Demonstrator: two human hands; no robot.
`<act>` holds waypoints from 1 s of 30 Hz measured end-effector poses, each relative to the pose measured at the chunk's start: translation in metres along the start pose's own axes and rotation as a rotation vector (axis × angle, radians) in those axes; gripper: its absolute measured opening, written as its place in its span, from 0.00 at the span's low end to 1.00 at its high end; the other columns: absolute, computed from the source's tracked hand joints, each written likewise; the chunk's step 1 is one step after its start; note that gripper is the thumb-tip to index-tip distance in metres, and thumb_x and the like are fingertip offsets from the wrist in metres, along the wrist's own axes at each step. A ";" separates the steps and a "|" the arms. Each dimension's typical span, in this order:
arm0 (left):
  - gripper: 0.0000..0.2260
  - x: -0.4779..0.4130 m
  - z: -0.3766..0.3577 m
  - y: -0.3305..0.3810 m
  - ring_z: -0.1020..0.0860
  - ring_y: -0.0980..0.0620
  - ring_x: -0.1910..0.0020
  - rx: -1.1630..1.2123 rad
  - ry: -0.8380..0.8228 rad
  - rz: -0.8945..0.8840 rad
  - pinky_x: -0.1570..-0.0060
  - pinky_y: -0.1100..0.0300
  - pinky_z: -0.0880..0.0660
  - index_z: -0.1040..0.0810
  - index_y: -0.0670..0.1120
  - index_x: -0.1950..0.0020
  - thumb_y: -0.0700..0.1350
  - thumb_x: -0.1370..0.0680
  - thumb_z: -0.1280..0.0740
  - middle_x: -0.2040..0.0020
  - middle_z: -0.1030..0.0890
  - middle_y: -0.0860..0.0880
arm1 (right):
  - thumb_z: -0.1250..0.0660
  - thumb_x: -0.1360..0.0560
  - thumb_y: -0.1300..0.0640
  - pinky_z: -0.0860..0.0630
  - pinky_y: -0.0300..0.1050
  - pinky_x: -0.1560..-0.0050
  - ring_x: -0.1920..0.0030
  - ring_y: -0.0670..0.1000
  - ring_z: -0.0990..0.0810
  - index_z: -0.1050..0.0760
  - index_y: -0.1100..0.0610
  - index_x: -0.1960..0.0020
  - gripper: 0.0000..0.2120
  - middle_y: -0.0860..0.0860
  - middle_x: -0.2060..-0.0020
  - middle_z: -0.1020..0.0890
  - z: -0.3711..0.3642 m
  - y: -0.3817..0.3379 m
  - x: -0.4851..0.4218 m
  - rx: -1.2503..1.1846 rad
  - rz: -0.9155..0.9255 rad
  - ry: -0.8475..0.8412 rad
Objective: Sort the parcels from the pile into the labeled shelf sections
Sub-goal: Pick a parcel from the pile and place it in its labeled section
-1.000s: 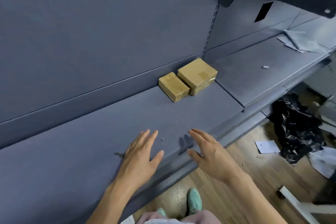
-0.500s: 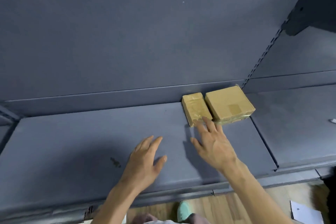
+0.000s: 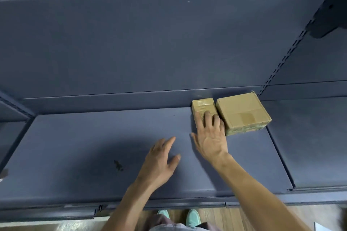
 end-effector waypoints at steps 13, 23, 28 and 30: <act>0.25 -0.031 0.000 0.005 0.27 0.57 0.30 0.506 -0.009 0.134 0.29 0.60 0.33 0.35 0.54 0.20 0.56 0.16 0.37 0.27 0.25 0.53 | 0.33 0.25 0.52 0.31 0.57 0.33 0.35 0.64 0.32 0.30 0.55 0.33 0.22 0.62 0.26 0.37 0.013 0.000 0.025 -0.363 -0.083 0.098; 0.24 -0.027 -0.012 0.053 0.24 0.42 0.29 1.418 -0.342 0.095 0.27 0.40 0.30 0.28 0.46 0.24 0.56 0.16 0.37 0.29 0.22 0.41 | 0.40 0.20 0.57 0.31 0.40 0.33 0.28 0.41 0.38 0.40 0.38 0.24 0.28 0.35 0.29 0.34 0.054 -0.010 0.076 -1.067 -0.010 0.022; 0.24 -0.025 -0.006 0.059 0.18 0.45 0.36 1.321 -0.221 0.132 0.33 0.45 0.24 0.24 0.47 0.29 0.57 0.22 0.28 0.35 0.17 0.44 | 0.37 0.20 0.49 0.33 0.37 0.33 0.28 0.42 0.37 0.47 0.43 0.20 0.32 0.37 0.27 0.35 0.064 -0.010 0.085 -0.893 0.030 0.050; 0.26 -0.024 -0.002 0.060 0.16 0.48 0.41 1.206 -0.151 0.146 0.37 0.48 0.21 0.23 0.49 0.33 0.60 0.26 0.25 0.40 0.15 0.48 | 0.35 0.22 0.45 0.30 0.40 0.34 0.28 0.43 0.36 0.49 0.46 0.19 0.37 0.39 0.27 0.34 0.069 -0.010 0.085 -0.810 0.017 0.079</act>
Point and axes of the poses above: each hand's wrist, its own x-axis away from the middle knuckle, its own z-axis out of the back of the hand, y = z × x, the point moved 6 cm from there along -x, towards the middle knuckle
